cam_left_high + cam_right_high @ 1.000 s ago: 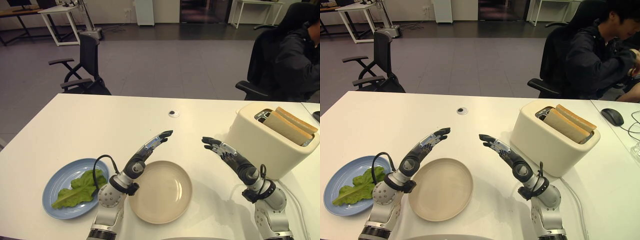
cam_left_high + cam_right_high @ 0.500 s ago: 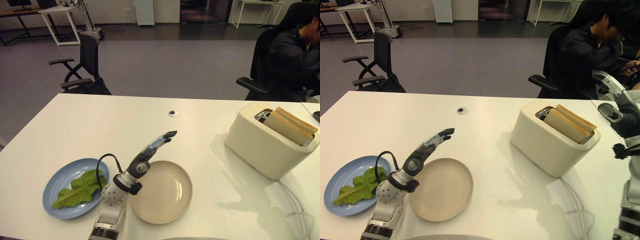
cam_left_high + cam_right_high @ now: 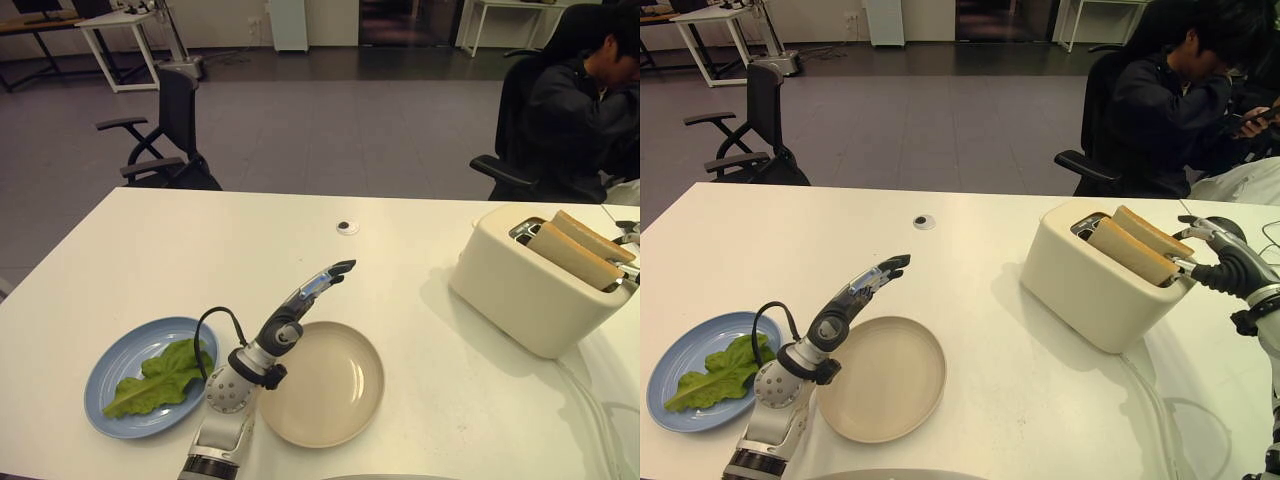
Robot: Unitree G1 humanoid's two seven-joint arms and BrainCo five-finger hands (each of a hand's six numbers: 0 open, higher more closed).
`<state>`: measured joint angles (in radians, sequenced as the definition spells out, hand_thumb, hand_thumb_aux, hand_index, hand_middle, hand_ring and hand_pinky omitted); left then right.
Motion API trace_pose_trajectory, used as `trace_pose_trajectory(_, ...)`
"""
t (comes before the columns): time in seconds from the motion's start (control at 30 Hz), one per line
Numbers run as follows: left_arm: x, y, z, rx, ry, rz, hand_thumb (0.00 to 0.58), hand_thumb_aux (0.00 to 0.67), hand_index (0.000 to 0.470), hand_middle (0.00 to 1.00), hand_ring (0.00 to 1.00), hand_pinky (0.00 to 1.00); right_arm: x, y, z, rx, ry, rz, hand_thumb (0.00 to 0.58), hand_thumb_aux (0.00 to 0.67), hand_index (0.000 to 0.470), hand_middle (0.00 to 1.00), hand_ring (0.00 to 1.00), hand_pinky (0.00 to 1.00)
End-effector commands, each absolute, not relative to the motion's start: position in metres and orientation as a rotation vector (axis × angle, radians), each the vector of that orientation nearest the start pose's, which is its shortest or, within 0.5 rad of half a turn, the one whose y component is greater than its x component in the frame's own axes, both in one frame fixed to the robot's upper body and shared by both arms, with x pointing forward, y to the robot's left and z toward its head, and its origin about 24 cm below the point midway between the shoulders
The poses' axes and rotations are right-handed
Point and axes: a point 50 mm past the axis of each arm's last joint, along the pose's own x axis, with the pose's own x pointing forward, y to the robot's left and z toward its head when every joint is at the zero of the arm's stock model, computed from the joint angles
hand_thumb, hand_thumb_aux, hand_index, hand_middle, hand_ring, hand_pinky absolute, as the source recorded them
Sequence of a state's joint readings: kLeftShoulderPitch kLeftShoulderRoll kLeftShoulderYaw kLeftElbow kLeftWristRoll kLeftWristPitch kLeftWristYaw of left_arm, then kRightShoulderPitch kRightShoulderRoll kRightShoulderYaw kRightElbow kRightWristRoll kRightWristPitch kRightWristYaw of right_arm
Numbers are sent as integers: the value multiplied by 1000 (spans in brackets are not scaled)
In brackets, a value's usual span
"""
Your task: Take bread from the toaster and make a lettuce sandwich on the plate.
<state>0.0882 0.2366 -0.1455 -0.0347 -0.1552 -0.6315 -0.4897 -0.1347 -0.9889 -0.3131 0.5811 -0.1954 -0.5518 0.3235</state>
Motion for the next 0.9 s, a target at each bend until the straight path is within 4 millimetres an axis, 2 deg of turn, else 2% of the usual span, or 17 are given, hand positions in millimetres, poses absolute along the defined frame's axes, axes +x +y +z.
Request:
trace_pose_trajectory(0.03, 209, 138, 79, 184, -517, -631, 0, 0, 0, 0, 0, 0, 242, -381, 157, -1092, -35, 74, 580, 670, 470, 0, 0, 0)
trace_pose_trajectory(0.13, 209, 140, 80, 191, -519, -622, 0, 0, 0, 0, 0, 0, 243, -379, 168, -1029, -102, 46, 580, 670, 470, 0, 0, 0)
trace_pose_trajectory(0.2, 209, 146, 82, 209, -525, -603, 0, 0, 0, 0, 0, 0, 243, -384, 184, -974, -152, -15, 580, 670, 470, 0, 0, 0)
trace_pose_trajectory(0.3, 209, 169, 91, 273, -540, -521, 0, 0, 0, 0, 0, 0, 243, -393, 218, -871, -261, -105, 580, 670, 470, 0, 0, 0)
trace_pose_trajectory(0.37, 205, 188, 99, 332, -548, -454, 0, 0, 0, 0, 0, 0, 241, -386, 244, -742, -376, -64, 580, 670, 470, 0, 0, 0)
trace_pose_trajectory(0.4, 201, 199, 103, 368, -555, -426, 0, 0, 0, 0, 0, 0, 240, -376, 255, -656, -432, 4, 580, 670, 470, 0, 0, 0)
trace_pose_trajectory(0.47, 192, 223, 113, 449, -558, -367, 0, 0, 0, 0, 0, 0, 240, -339, 265, -499, -494, 241, 580, 670, 470, 0, 0, 0)
trace_pose_trajectory(0.57, 179, 265, 126, 591, -515, -249, 0, 0, 0, 0, 0, 0, 244, -262, 245, -349, -421, 687, 580, 670, 470, 0, 0, 0)
trace_pose_trajectory(0.67, 169, 297, 127, 732, -420, -195, 0, 0, 0, 0, 0, 0, 245, -206, 222, -306, -323, 984, 580, 670, 470, 0, 0, 0)
trace_pose_trajectory(0.77, 158, 326, 120, 878, -274, -152, 0, 0, 0, 0, 0, 0, 248, -169, 204, -321, -242, 1177, 580, 670, 470, 0, 0, 0)
trace_pose_trajectory(0.9, 143, 345, 106, 1071, -83, -166, 0, 0, 0, 0, 0, 0, 249, -134, 174, -406, -125, 1398, 580, 670, 470, 0, 0, 0)
